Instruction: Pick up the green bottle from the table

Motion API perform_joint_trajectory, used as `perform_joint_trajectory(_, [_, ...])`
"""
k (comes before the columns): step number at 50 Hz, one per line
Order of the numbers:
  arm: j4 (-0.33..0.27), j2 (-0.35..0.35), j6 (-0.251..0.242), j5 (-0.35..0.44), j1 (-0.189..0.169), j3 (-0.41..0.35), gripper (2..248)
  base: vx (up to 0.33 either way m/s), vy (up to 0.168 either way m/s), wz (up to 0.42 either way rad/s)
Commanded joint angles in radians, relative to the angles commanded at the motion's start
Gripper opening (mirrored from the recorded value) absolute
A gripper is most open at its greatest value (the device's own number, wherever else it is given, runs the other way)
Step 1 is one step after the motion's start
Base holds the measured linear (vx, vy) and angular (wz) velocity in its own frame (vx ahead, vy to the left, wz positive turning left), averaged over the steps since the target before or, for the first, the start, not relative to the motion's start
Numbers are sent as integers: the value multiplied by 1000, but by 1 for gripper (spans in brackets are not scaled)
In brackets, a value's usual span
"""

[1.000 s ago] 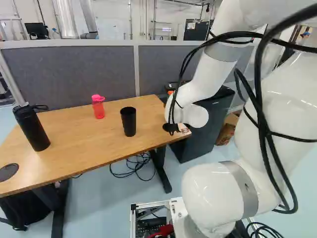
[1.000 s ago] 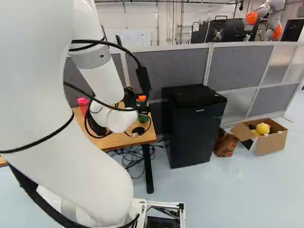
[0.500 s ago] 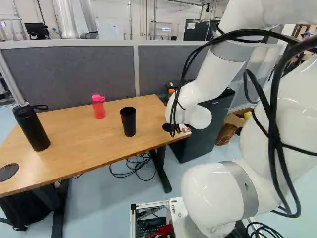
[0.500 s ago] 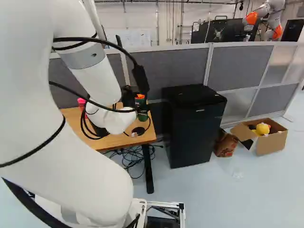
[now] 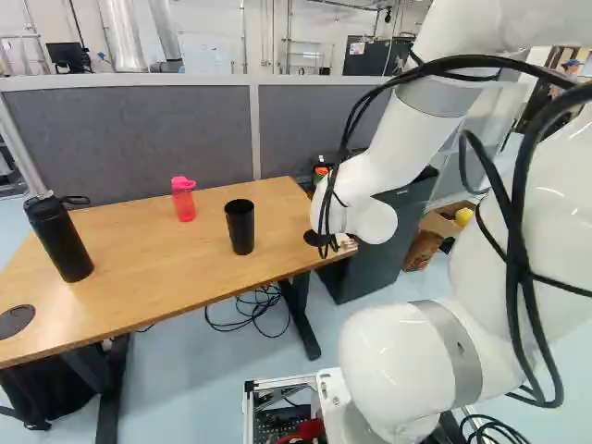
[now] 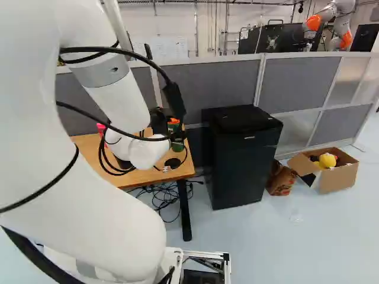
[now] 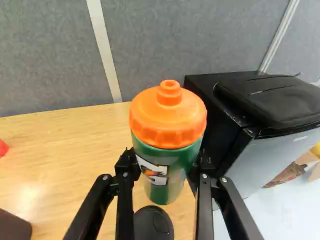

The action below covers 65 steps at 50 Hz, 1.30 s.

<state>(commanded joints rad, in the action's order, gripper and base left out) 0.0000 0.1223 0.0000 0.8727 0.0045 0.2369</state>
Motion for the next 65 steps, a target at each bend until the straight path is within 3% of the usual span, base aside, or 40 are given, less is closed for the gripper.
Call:
perform_joint_trajectory(37, [0, 132, 0, 0, -4, -126, 112, 0, 0, 0])
perform_joint_trajectory(65, [0, 157, 0, 0, -5, -150, 112, 0, 0, 0])
